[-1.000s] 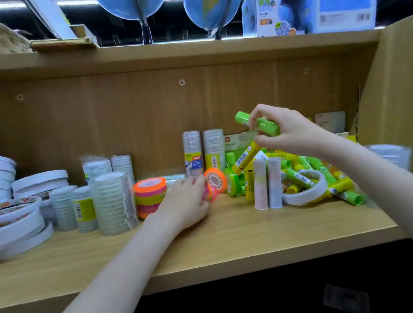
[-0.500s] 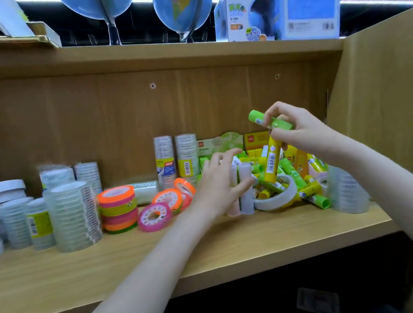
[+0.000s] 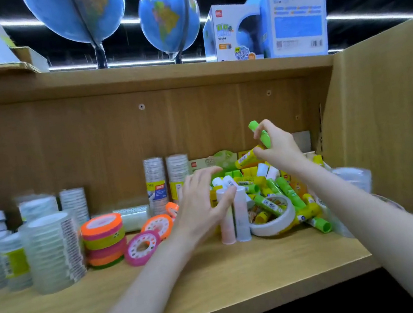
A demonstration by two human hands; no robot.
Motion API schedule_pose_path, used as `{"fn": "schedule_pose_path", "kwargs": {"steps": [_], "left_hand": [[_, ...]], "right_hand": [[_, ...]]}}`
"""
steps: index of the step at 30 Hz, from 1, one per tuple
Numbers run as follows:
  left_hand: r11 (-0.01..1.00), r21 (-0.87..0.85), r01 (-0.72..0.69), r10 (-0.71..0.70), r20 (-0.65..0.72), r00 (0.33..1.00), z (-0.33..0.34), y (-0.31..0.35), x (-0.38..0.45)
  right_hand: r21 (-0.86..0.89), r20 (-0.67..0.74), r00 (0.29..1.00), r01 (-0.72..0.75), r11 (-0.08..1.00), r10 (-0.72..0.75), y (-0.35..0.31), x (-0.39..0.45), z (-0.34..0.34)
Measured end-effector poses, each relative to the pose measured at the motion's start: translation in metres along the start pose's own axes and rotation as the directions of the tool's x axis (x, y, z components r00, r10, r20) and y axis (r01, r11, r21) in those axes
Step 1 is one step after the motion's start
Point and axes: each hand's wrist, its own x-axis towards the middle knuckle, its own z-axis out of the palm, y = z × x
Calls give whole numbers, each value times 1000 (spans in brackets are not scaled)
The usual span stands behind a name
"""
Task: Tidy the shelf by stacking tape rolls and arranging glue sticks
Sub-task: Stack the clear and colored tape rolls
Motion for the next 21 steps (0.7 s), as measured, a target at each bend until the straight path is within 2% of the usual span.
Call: {"fn": "schedule_pose_path", "kwargs": {"steps": [3, 7, 11, 13, 16, 21], "left_hand": [[999, -19, 33, -32, 44, 999, 1, -2, 1], [996, -59, 65, -57, 120, 991, 3, -3, 2], [993, -80, 90, -78, 146, 986, 3, -2, 2], [994, -59, 92, -81, 164, 983, 3, -2, 1], [994, -56, 93, -83, 168, 982, 3, -3, 0], [996, -36, 86, -79, 162, 984, 4, -4, -1]], "right_hand": [[-28, 81, 997, 14, 1000, -12, 8, 5, 28], [-144, 266, 963, 72, 987, -32, 15, 6, 42], [-188, 170, 986, 30, 982, 2, 26, 13, 36], [-298, 227, 972, 4, 954, 67, 32, 19, 29], [-356, 338, 922, -61, 932, 190, 39, 23, 24], [-392, 307, 947, 35, 919, 95, 35, 20, 27]]}}
